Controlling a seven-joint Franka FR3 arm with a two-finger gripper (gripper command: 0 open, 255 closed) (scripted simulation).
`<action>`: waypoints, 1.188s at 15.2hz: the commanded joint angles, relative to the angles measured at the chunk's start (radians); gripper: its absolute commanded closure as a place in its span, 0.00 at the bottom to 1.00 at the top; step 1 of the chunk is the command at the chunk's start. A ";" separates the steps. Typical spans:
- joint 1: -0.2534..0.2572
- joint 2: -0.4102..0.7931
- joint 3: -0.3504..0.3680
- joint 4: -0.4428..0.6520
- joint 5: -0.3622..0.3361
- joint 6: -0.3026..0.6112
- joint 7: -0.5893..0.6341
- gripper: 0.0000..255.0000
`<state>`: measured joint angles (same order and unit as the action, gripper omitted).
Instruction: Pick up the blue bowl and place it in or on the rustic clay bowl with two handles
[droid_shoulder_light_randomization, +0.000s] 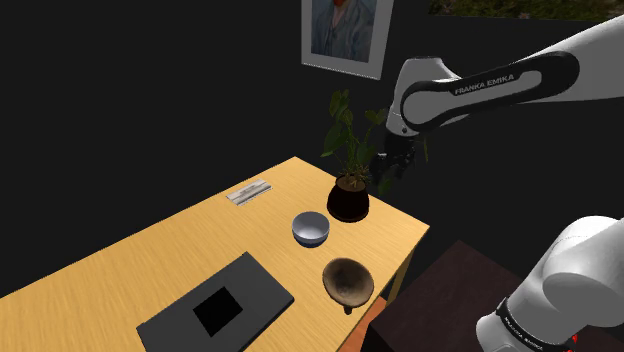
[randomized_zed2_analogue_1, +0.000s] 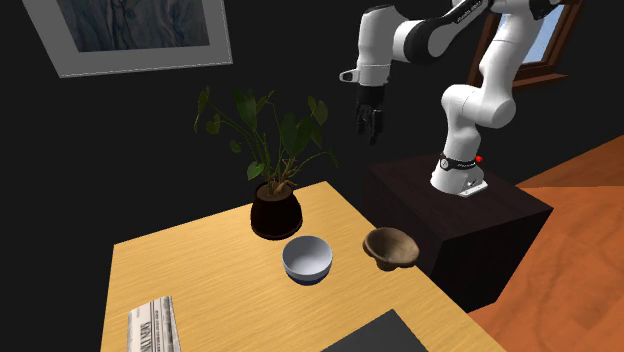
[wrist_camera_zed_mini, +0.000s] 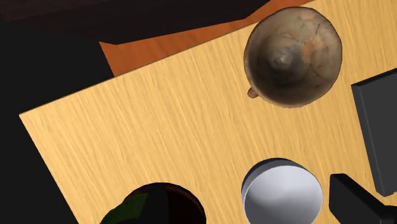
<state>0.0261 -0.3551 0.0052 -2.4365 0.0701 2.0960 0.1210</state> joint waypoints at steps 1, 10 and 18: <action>0.002 0.075 0.000 0.012 0.006 0.063 -0.005 0.00; 0.010 0.431 0.003 0.158 0.038 0.264 -0.025 0.00; 0.011 0.750 0.013 0.374 0.062 0.359 -0.040 0.00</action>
<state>0.0349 0.3461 0.0158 -2.0995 0.1301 2.4443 0.0785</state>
